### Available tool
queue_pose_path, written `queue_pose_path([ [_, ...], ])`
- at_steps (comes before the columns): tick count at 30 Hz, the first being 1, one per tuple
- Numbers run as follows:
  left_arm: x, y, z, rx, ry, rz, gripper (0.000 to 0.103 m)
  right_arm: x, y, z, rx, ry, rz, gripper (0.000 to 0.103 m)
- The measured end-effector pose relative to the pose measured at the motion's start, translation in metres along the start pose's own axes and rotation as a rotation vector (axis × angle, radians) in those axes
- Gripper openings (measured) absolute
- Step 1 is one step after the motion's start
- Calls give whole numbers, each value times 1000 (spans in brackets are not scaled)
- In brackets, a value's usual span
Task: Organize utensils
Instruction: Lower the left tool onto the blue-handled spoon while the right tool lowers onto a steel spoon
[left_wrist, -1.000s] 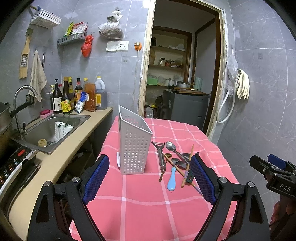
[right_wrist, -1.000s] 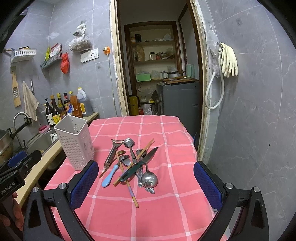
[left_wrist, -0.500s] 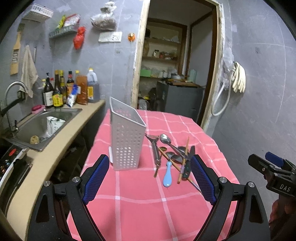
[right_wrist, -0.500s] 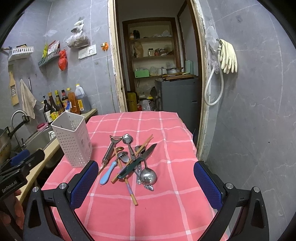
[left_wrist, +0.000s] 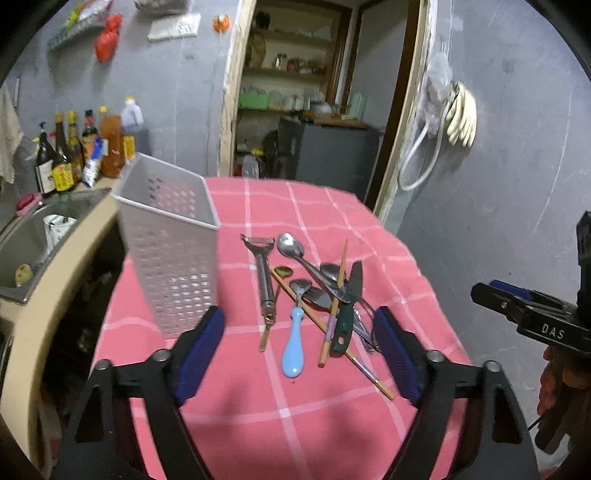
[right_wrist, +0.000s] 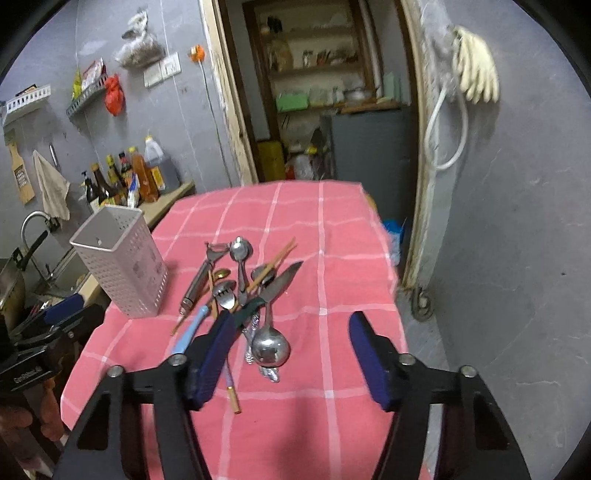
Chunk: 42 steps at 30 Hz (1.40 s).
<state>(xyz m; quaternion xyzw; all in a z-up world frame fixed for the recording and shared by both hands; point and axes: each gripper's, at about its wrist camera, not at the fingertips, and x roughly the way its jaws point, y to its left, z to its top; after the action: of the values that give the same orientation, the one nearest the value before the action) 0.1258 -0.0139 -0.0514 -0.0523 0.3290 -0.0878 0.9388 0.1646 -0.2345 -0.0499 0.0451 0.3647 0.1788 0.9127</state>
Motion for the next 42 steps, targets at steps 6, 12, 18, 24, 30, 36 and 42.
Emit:
queue_pose_path([
  [6,53,1,10,-20,75,17,47,54,-18,17,-24,130,121,39],
  [12,91,3,10,-24,157,34,32,86,-23,15,-55,220,210,33],
  [18,115,-1,11,-33,220,40,28,109,-31,19,-55,291,272,27],
  [24,137,-1,13,-38,296,63,27,128,-32,24,-27,356,360,26],
  [30,157,4,17,-49,379,69,27,149,-23,29,-34,429,389,26],
  [36,166,8,23,-79,430,33,25,170,-15,33,-15,504,395,25],
  [42,171,14,27,-132,495,10,12,184,-12,34,49,590,374,8],
])
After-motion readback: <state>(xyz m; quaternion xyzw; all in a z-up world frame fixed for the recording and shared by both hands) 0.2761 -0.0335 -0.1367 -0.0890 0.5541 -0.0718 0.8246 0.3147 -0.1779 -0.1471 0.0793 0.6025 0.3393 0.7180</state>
